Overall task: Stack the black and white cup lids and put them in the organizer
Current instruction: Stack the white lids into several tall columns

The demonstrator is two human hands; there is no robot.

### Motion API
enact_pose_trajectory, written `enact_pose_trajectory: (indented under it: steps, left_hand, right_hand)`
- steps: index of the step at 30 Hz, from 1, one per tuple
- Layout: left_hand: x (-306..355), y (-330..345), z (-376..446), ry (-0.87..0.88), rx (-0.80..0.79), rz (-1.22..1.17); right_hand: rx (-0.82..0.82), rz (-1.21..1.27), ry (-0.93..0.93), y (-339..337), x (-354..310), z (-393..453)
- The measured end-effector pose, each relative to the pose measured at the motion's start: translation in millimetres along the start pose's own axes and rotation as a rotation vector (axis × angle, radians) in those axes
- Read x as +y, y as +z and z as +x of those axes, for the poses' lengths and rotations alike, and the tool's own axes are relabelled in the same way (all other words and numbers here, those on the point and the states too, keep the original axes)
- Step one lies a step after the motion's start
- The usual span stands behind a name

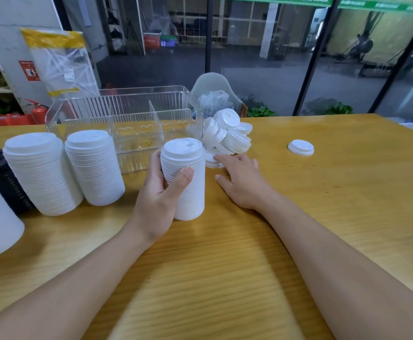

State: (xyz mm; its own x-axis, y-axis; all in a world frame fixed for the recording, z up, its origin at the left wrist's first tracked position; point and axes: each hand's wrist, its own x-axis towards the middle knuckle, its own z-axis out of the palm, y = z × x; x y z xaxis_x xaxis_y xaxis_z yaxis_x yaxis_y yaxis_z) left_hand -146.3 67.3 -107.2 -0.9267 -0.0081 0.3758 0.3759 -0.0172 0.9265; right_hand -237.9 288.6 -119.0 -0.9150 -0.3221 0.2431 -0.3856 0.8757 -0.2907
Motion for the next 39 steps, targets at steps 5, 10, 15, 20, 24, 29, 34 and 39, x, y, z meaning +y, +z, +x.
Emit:
enact_pose_trajectory:
  steps: [5, 10, 15, 20, 24, 29, 34, 39]
  left_hand:
    - [-1.1, -0.6, 0.1, 0.004, 0.002, 0.002]
    - [-0.2, -0.9, -0.9, 0.012, -0.001, 0.011]
    - [2.2, -0.4, -2.0, 0.012, -0.017, 0.007]
    - [2.9, -1.0, -3.0, 0.005, -0.02, 0.014]
    - [5.5, -0.1, -4.4, -0.006, -0.024, 0.002]
    - [7.2, 6.3, -7.8, -0.013, -0.05, 0.024]
    - [7.9, 14.0, -13.5, -0.01, -0.089, 0.096]
    - [8.5, 15.2, -15.6, -0.017, -0.084, 0.111]
  right_hand:
    - [0.106, -0.012, -0.08, -8.4, 0.7, -18.8]
    - [0.187, 0.182, 0.003, -23.1, 4.8, -27.6]
    - [-0.021, 0.342, 0.123, -15.1, 16.7, -27.2]
    - [0.008, 0.355, 0.115, -16.0, 13.5, -25.1]
    - [0.23, 0.56, 0.138, -38.6, 4.1, -27.7]
    - [0.328, 1.023, 0.088, -74.5, -38.5, -41.2]
    - [0.261, 0.971, -0.015, -79.3, -67.2, -51.7]
    - [0.306, 0.792, -0.099, -77.6, -70.3, -52.2]
